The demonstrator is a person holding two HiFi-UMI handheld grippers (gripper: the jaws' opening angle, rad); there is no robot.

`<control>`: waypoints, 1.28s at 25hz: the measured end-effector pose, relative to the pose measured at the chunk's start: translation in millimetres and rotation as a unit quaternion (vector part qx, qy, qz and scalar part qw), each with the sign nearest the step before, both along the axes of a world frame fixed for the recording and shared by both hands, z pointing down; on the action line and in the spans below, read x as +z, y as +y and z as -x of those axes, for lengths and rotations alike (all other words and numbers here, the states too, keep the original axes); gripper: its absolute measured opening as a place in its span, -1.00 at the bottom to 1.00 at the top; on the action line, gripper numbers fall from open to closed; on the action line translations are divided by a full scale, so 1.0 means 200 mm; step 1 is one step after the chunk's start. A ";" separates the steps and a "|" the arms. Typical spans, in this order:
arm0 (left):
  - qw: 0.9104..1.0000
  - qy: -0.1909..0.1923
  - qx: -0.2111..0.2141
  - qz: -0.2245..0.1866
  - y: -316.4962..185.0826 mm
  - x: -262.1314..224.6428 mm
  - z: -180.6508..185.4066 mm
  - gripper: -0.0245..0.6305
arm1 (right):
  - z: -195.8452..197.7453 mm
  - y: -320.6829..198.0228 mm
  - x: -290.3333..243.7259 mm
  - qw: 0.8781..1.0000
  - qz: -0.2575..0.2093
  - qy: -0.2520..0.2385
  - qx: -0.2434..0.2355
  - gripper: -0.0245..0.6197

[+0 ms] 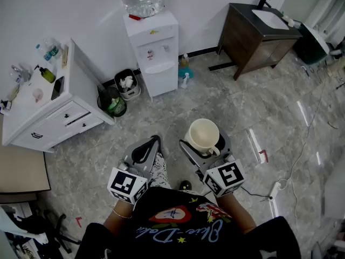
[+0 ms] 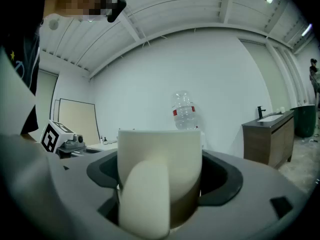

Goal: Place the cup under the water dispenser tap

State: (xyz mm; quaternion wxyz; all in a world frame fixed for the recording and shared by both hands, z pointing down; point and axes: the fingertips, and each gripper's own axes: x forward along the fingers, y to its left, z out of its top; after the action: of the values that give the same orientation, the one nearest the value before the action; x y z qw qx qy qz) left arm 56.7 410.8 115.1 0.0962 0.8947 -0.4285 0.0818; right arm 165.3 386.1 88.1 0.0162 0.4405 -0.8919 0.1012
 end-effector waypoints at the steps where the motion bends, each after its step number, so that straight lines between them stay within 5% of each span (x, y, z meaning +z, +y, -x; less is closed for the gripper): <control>1: 1.000 -0.003 0.003 -0.003 -0.11 0.03 0.04 -0.93 | 0.05 -0.11 0.02 1.000 -0.004 0.001 -0.001 0.41; 16: 0.999 -0.023 0.016 0.020 -1.88 0.56 0.61 -0.93 | 0.68 -2.02 0.64 0.999 0.013 0.021 0.043 0.41; 19: 0.999 -0.015 0.001 0.048 -2.06 0.82 0.60 -0.93 | 0.69 -2.28 0.90 0.998 0.018 0.022 0.061 0.41; 23: 0.998 -0.049 0.005 0.027 -2.13 1.15 0.52 -0.93 | 0.70 -2.46 1.28 0.995 0.041 0.001 0.086 0.41; 32: 0.994 -0.004 -0.083 0.077 -2.31 1.74 0.63 -0.93 | 0.93 -2.74 1.83 0.999 -0.032 0.026 0.029 0.41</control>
State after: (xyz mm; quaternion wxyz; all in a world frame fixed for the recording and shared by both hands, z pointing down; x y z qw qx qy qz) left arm -68.4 -50.8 463.5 0.1698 0.8455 -0.4943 0.1095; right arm -20.5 -161.7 453.9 0.0224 0.4691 -0.8807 0.0615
